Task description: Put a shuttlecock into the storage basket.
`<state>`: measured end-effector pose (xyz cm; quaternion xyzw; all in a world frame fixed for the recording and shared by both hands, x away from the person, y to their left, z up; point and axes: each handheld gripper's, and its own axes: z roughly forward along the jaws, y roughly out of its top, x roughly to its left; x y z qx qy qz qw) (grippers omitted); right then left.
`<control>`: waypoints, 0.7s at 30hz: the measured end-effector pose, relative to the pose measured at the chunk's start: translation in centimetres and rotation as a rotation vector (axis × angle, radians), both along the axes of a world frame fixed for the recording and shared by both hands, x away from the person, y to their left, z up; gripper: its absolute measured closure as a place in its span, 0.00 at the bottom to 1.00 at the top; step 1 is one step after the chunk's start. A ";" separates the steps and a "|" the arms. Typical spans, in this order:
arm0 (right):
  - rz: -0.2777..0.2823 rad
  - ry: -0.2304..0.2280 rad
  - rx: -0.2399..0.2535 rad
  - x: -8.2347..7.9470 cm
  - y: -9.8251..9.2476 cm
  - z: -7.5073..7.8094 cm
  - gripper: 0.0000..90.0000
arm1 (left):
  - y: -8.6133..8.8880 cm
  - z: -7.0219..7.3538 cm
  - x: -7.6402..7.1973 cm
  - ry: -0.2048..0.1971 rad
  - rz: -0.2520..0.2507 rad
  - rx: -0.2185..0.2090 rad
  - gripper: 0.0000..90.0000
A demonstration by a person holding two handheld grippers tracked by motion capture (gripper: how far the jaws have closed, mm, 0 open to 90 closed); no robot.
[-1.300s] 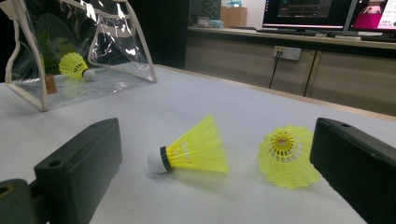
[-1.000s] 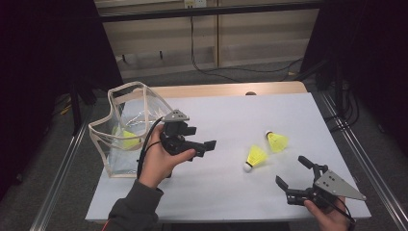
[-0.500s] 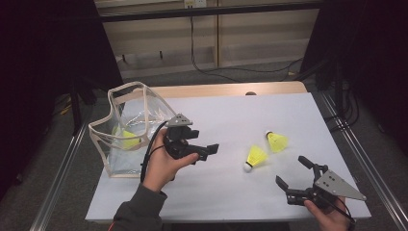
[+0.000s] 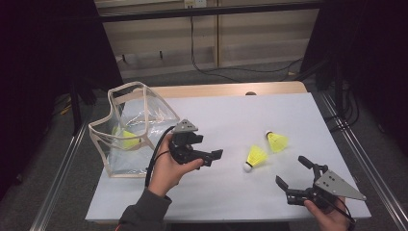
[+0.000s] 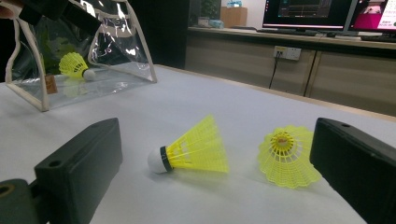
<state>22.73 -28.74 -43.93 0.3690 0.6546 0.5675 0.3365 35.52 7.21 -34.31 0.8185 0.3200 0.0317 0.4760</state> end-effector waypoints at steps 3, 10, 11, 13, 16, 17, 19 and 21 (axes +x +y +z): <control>0.000 0.001 -0.001 0.0 0.0 0.0 0.03 | -0.1 -0.2 0.0 0.004 0.000 0.003 0.12; 0.000 0.002 0.000 0.0 0.0 0.0 0.03 | -0.5 -1.0 -0.1 0.006 -0.004 0.010 0.12; -0.001 0.001 -0.001 0.0 0.0 0.0 0.03 | -0.5 -1.1 -0.1 0.006 -0.004 0.014 0.12; 0.000 0.002 -0.001 0.0 0.0 0.0 0.03 | -0.7 -1.3 -0.1 0.004 -0.003 0.019 0.12; -0.001 0.000 0.001 0.0 0.0 0.0 0.03 | -0.8 -1.6 -0.1 0.010 -0.008 0.011 0.11; 0.000 0.002 -0.001 0.0 0.0 0.0 0.03 | -0.9 -1.7 -0.1 0.011 -0.010 0.011 0.11; 0.000 0.001 -0.002 0.0 0.0 0.0 0.03 | -1.0 -2.0 -0.1 0.009 -0.015 0.015 0.11; 0.001 0.001 -0.001 0.1 0.0 0.0 0.03 | -1.2 -2.2 -0.1 0.009 -0.019 0.019 0.10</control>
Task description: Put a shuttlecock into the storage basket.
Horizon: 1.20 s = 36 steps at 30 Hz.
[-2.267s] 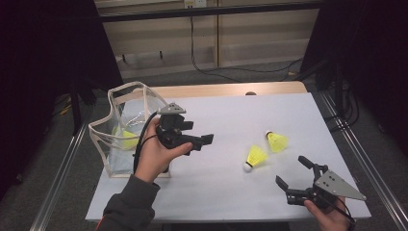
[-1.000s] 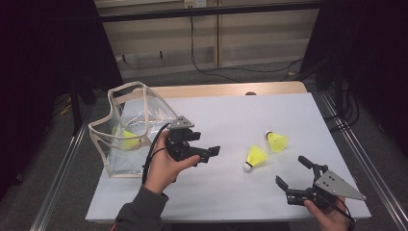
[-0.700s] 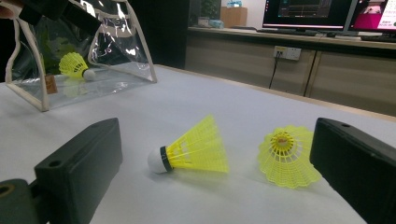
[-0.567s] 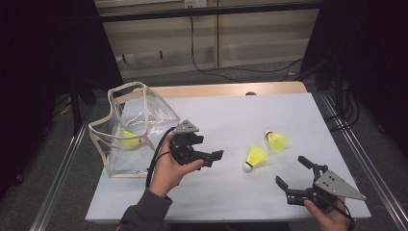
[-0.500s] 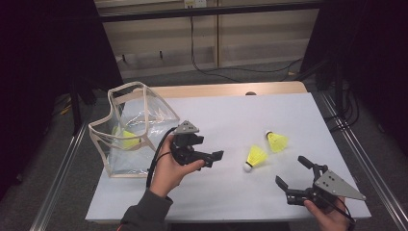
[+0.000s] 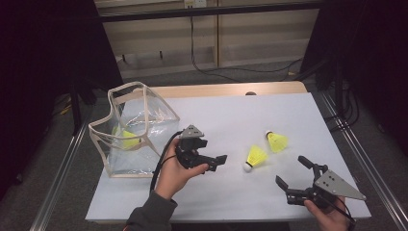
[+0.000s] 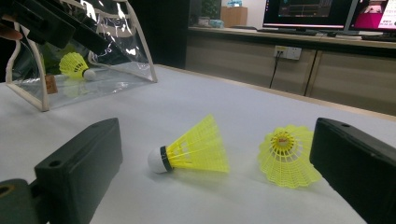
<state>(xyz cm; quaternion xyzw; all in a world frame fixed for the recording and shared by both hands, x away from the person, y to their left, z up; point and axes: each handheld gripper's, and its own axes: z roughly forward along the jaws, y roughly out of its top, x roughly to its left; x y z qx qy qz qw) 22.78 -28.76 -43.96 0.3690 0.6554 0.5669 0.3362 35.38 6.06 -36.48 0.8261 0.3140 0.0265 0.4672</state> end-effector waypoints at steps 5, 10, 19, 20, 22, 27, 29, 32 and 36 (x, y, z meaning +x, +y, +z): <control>-0.001 0.001 0.000 0.0 0.0 0.0 0.03 | -0.4 -0.6 -0.1 0.005 -0.010 0.010 0.10; -0.002 0.000 0.001 0.0 0.0 0.0 0.03 | -0.8 -1.1 0.0 0.008 -0.023 0.009 0.08; -0.001 0.000 0.002 0.0 0.0 0.0 0.03 | -1.5 -1.8 0.0 -0.008 -0.037 0.012 0.07; -0.002 0.001 0.002 0.0 0.0 0.0 0.03 | -1.6 -1.9 -0.1 -0.010 -0.035 0.011 0.06; 0.000 -0.001 0.001 0.0 0.0 0.0 0.03 | -1.8 -2.1 -0.1 -0.013 -0.037 0.014 0.05; 0.004 0.001 -0.008 0.0 0.1 0.0 0.02 | -2.1 -2.5 -0.1 -0.016 -0.046 0.027 0.04; 0.004 -0.005 -0.005 0.0 0.1 0.1 0.03 | -2.2 -2.7 -0.1 -0.017 -0.048 0.031 0.04; 0.002 -0.004 -0.006 0.0 0.1 0.0 0.03 | -2.5 -2.9 -0.1 -0.019 -0.046 0.036 0.04; 0.004 -0.004 -0.007 0.0 0.1 0.1 0.03 | -2.7 -3.1 -0.1 -0.020 -0.043 0.038 0.04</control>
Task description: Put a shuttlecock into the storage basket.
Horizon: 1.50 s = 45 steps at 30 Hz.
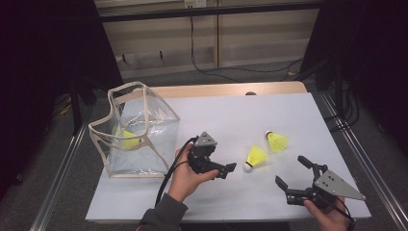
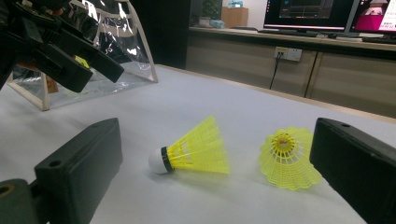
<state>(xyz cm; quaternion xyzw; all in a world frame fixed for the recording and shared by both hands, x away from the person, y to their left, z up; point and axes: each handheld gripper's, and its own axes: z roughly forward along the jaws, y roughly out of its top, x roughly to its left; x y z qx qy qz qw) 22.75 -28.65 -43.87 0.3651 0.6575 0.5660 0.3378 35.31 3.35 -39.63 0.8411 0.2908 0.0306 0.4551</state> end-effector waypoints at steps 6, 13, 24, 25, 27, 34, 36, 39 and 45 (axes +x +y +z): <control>0.001 -0.001 0.001 0.0 0.0 0.0 0.03 | -0.5 -0.4 0.1 -0.007 0.000 0.007 0.04; 0.001 0.000 0.000 0.0 0.0 0.0 0.03 | -0.9 -0.9 0.2 -0.019 0.013 0.035 0.04; 0.001 -0.003 0.000 0.0 0.0 0.0 0.03 | -1.7 -1.4 0.3 -0.049 0.001 0.036 0.06; 0.001 -0.002 0.000 0.0 0.0 0.0 0.03 | -1.7 -1.4 0.3 -0.049 -0.003 0.033 0.06; 0.001 -0.003 0.000 0.0 0.0 0.0 0.03 | -1.9 -1.5 0.4 -0.049 -0.003 0.030 0.06; 0.000 -0.002 -0.001 0.0 0.0 0.0 0.03 | -2.3 -1.9 0.7 -0.037 -0.013 0.039 0.06; -0.001 -0.002 0.000 0.0 0.0 0.0 0.03 | -2.4 -2.1 0.7 -0.035 -0.013 0.040 0.06; -0.001 -0.003 0.002 0.0 0.0 0.0 0.03 | -2.6 -2.3 0.9 -0.026 -0.013 0.039 0.06; -0.002 -0.003 0.001 0.0 0.0 0.0 0.03 | -2.8 -2.5 1.0 -0.027 -0.013 0.044 0.07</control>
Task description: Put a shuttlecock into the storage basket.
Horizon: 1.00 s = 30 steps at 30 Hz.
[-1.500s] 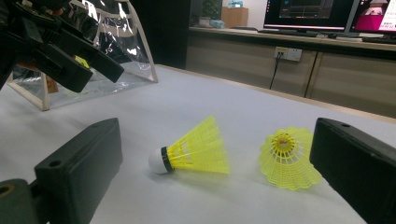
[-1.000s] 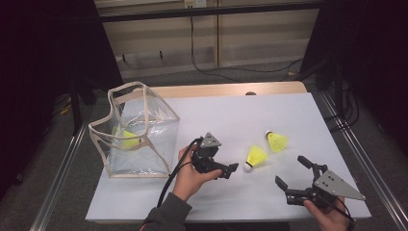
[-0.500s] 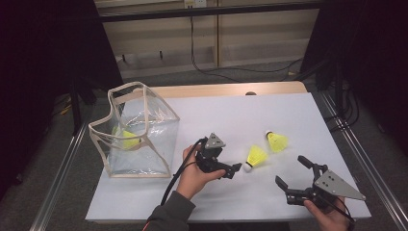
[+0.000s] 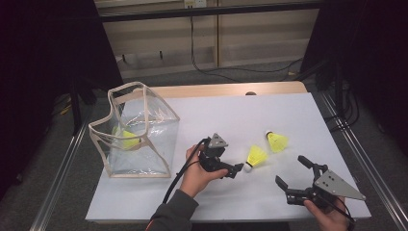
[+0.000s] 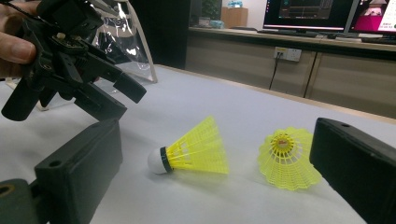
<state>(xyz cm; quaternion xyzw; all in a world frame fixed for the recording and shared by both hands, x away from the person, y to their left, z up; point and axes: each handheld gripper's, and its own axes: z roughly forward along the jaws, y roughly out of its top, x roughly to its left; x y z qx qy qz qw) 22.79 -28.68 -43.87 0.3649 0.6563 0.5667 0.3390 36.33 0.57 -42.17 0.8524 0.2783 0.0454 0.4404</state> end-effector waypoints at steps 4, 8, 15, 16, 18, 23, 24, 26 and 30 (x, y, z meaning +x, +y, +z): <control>0.001 -0.001 0.001 0.0 0.0 0.0 0.03 | -0.2 -0.2 0.0 0.006 -0.005 0.000 0.07; -0.001 0.000 0.002 0.0 0.0 0.0 0.03 | -0.4 -0.4 0.1 0.007 -0.005 0.007 0.08; 0.001 0.001 -0.002 0.0 0.0 0.0 0.03 | -0.6 -0.5 0.0 0.013 -0.007 0.008 0.09; 0.001 0.001 -0.002 0.0 0.0 0.0 0.03 | -0.7 -0.5 0.1 0.011 -0.015 0.012 0.09; 0.002 0.002 -0.004 0.0 0.0 0.0 0.03 | -0.9 -0.6 0.0 0.012 -0.017 0.019 0.09; 0.001 0.000 -0.001 0.0 0.0 0.0 0.03 | -1.3 -0.9 -0.1 0.015 -0.023 0.033 0.10; 0.000 -0.001 -0.001 0.0 0.0 0.0 0.03 | -1.4 -0.9 -0.1 0.021 -0.027 0.037 0.11; 0.000 0.000 -0.001 0.0 0.0 0.0 0.03 | -1.6 -1.1 -0.1 0.020 -0.026 0.032 0.12; 0.000 0.000 -0.002 0.0 0.0 0.0 0.03 | -2.0 -1.2 -0.2 0.028 -0.028 0.038 0.15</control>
